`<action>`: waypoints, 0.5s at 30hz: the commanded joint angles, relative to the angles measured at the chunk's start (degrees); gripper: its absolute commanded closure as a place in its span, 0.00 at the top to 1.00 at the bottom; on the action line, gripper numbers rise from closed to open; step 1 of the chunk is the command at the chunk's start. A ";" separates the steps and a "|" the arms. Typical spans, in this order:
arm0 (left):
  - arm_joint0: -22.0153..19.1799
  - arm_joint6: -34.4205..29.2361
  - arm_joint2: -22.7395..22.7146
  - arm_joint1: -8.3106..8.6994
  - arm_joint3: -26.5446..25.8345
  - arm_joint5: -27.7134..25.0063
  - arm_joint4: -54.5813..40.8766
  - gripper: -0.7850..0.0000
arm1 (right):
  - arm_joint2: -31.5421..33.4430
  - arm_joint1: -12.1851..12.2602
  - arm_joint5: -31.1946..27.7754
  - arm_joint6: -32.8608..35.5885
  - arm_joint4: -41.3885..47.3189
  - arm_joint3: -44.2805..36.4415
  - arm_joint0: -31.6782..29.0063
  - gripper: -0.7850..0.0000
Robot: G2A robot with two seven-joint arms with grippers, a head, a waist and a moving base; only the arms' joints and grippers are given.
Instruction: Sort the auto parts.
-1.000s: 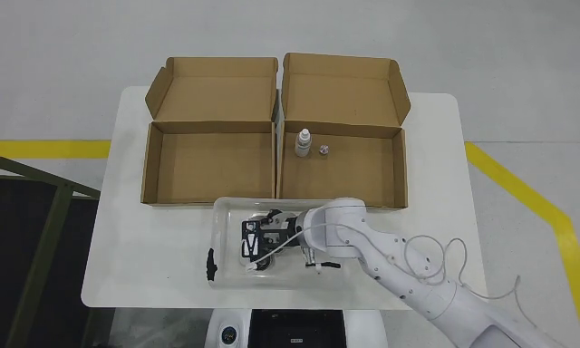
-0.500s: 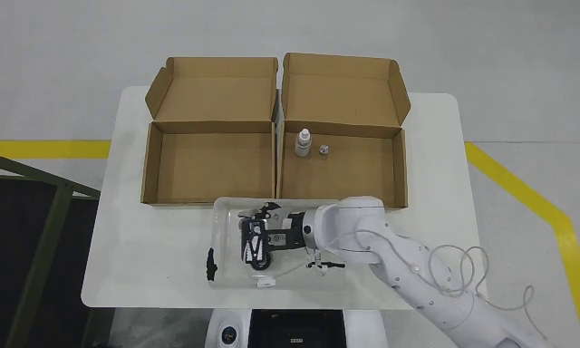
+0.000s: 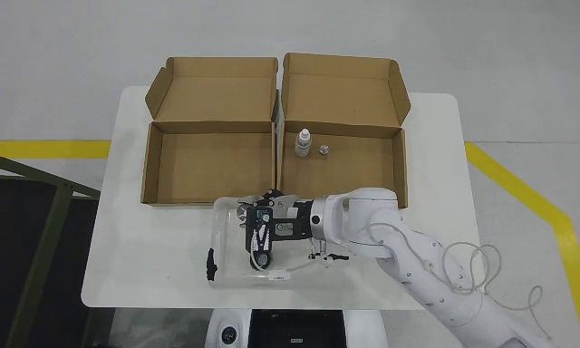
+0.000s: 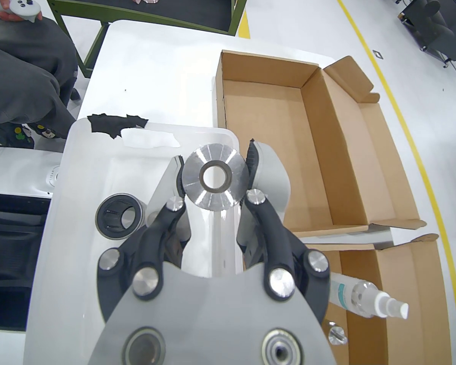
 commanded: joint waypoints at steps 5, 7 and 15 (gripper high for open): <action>0.00 0.00 0.00 0.00 0.00 0.00 0.00 1.00 | -0.44 -0.61 0.48 -1.53 2.31 2.43 1.88 0.00; 0.00 0.00 0.00 0.00 0.00 0.00 0.00 1.00 | -0.60 -0.87 0.83 -1.91 3.07 3.11 2.74 0.00; 0.00 0.00 0.00 0.00 0.00 0.00 0.00 1.00 | -0.70 -1.85 3.00 -2.95 5.13 6.24 6.06 0.00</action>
